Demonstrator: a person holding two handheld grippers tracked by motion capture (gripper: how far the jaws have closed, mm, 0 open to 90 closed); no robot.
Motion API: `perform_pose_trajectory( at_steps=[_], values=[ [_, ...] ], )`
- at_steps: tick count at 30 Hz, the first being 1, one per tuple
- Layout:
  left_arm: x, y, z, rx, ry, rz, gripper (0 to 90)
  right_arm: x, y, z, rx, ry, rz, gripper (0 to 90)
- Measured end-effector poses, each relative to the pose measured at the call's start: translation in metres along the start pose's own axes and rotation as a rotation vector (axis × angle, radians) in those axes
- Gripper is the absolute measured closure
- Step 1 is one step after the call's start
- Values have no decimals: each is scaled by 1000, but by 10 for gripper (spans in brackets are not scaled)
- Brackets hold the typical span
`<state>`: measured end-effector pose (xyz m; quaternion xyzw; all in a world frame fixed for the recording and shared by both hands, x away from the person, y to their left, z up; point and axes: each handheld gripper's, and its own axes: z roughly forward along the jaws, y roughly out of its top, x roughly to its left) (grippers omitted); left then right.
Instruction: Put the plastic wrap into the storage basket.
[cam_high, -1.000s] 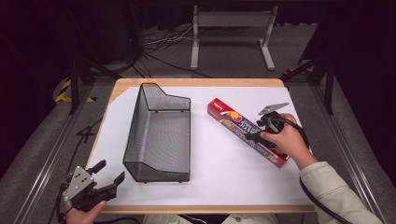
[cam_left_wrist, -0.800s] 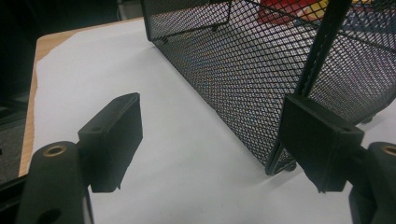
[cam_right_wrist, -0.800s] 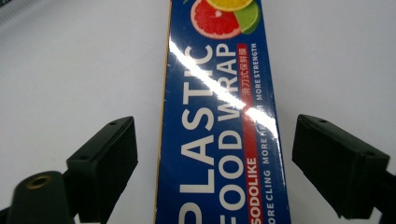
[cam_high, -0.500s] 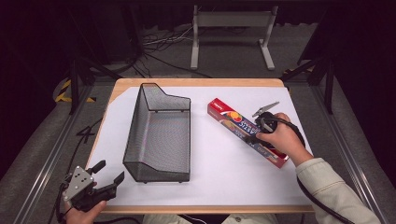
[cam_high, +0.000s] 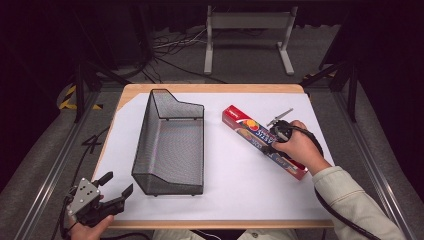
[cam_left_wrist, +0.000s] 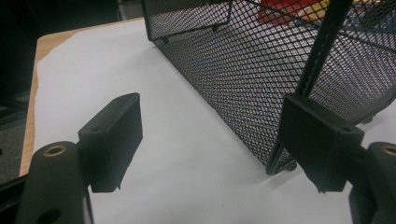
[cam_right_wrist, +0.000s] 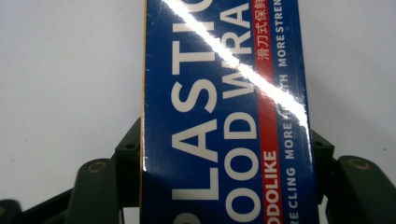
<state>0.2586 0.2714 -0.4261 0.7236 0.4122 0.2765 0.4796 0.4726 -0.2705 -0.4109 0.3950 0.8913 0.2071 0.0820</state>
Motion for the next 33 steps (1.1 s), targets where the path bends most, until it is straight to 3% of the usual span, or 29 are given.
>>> perform_pose_trajectory(
  at_steps=[4, 13, 21, 33],
  values=[
    [0, 0, 0, -1, 1, -1, 228, 1, 0, -1, -4, -13, -8, 396],
    [0, 0, 0, 1, 4, 0, 229, 5, -5, -9, -31, -5, 39, 404],
    [0, 0, 0, -2, 4, -2, 229, 13, -2, -40, -71, 24, 90, 401],
    [0, 1, 0, -2, 3, -5, 228, 28, 6, -83, -87, -6, 58, 400]
  ],
)
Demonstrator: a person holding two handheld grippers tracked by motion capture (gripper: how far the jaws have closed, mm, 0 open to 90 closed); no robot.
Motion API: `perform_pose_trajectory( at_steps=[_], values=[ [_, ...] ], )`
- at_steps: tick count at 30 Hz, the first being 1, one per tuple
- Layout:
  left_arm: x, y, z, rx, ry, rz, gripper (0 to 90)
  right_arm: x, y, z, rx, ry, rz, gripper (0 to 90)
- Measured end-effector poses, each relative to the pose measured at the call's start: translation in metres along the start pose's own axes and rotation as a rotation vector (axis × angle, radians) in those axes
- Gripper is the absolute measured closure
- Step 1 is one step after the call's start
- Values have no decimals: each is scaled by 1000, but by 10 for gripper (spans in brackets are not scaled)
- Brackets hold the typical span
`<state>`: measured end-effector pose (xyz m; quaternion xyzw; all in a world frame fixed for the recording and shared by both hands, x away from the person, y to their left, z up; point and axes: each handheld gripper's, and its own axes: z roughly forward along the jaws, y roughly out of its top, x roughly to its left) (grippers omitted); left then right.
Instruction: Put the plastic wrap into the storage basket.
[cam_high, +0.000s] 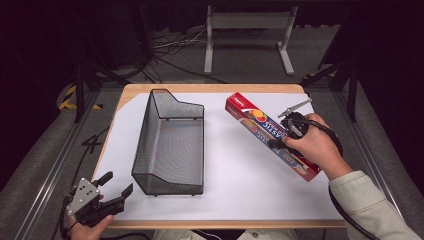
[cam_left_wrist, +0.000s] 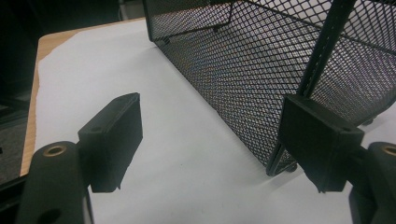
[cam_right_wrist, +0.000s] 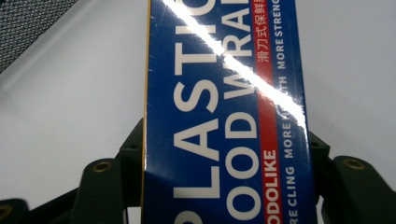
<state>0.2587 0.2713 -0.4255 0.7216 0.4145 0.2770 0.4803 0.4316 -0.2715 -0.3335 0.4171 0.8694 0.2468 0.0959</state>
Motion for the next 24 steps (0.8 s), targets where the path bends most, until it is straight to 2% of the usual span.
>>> perform_pose_trajectory(
  at_steps=[7, 9, 15, 19, 22, 24],
  values=[
    [0, 0, 0, -1, 0, 0, 229, 14, 5, -22, -26, 2, 9, 400],
    [0, 0, 0, 0, -1, -2, 229, 18, 8, -25, -32, 3, -6, 400],
    [0, 0, 0, -1, 0, 0, 228, 33, 18, -27, -30, 11, -20, 399],
    [0, 0, 0, -2, -1, -4, 229, 52, 33, -25, -24, 27, -24, 399],
    [1, 0, 0, -3, 0, -1, 228, 67, 43, -24, -24, 40, 4, 399],
    [1, 0, 0, -4, -3, -3, 228, 76, 49, -22, -23, 46, 0, 399]
  ],
)
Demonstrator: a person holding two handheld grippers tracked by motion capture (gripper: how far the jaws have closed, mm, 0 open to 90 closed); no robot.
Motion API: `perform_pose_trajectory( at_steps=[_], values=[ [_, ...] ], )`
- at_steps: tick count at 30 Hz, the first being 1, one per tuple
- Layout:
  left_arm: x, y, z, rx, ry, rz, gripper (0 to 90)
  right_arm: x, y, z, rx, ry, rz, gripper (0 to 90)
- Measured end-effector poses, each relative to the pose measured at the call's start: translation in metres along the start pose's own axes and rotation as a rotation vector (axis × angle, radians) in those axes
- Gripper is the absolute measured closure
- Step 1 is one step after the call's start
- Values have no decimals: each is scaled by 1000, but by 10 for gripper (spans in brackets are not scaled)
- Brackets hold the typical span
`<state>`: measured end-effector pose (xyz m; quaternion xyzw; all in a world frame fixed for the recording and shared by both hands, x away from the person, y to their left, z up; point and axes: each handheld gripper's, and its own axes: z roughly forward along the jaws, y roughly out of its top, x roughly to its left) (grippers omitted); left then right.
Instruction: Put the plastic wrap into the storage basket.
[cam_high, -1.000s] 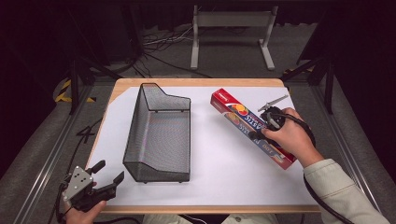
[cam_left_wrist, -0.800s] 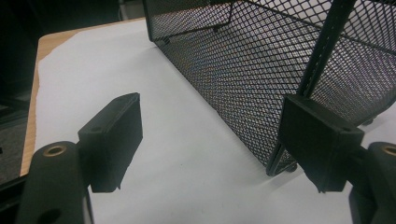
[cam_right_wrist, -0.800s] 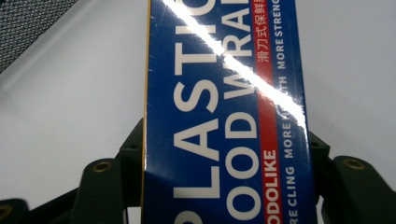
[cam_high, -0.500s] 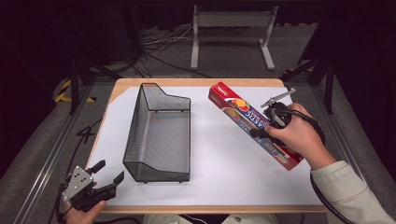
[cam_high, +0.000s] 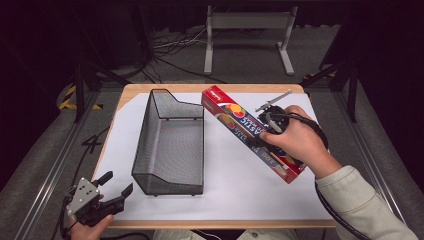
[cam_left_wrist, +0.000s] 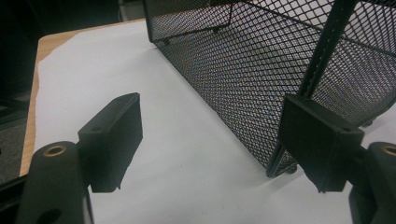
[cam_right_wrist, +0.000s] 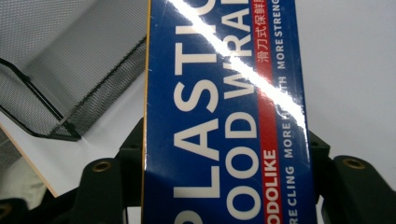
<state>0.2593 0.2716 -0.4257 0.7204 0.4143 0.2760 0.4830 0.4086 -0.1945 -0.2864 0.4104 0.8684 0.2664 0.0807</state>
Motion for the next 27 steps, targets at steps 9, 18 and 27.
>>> perform_pose_trajectory(
  at_steps=[9, 18, 27],
  values=[
    [0, 0, -1, -4, -1, 0, 228, 33, 25, 10, -4, 17, 9, 398],
    [0, 0, -1, -5, -3, 5, 229, 57, 41, 23, 21, 28, 7, 398],
    [1, 0, -1, -9, -5, 3, 229, 77, 56, 36, 27, 46, -7, 398]
  ],
)
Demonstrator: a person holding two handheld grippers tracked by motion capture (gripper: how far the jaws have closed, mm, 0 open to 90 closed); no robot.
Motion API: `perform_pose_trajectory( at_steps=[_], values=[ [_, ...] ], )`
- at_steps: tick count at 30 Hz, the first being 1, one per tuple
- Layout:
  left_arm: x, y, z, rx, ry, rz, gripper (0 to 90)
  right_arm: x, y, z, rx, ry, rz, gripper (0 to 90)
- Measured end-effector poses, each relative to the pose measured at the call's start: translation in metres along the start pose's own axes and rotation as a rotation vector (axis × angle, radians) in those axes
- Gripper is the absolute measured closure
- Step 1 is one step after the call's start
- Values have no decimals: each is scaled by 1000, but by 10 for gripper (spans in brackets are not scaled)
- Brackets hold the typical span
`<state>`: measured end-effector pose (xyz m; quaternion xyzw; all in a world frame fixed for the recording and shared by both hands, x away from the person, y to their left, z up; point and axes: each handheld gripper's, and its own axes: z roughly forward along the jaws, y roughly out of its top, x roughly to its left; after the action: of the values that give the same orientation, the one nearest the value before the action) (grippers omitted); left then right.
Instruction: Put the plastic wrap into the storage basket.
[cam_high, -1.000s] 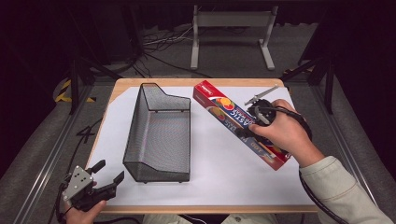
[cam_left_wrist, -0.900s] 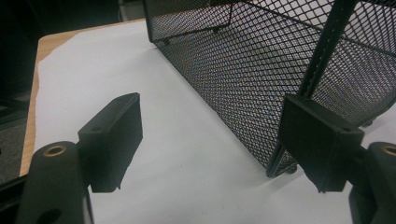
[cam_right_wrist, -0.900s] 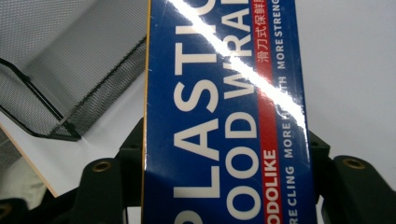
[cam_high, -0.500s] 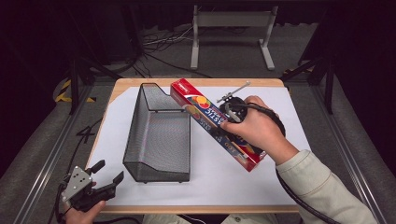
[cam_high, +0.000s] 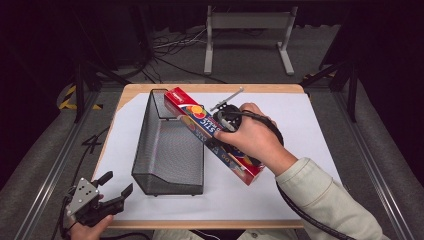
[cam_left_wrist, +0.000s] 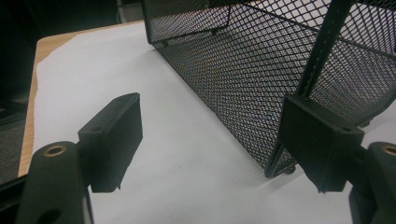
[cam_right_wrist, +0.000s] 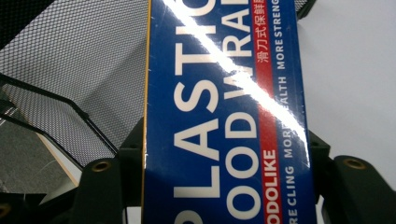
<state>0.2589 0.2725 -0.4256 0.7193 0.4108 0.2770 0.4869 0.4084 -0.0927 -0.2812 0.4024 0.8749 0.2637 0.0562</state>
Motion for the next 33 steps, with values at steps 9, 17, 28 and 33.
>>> perform_pose_trajectory(
  at_steps=[9, 17, 28, 33],
  values=[
    [0, 0, 0, -2, -2, -2, 229, 18, 11, 15, -2, 28, 14, 396],
    [0, 0, 0, -3, -3, -2, 229, 28, 19, 29, -14, 24, 131, 396],
    [1, 0, -1, -13, 3, -12, 230, 38, 26, 49, 4, 12, 176, 394],
    [2, -1, -1, -12, 7, -13, 230, 41, 28, 59, -12, 20, 217, 394]
  ],
)
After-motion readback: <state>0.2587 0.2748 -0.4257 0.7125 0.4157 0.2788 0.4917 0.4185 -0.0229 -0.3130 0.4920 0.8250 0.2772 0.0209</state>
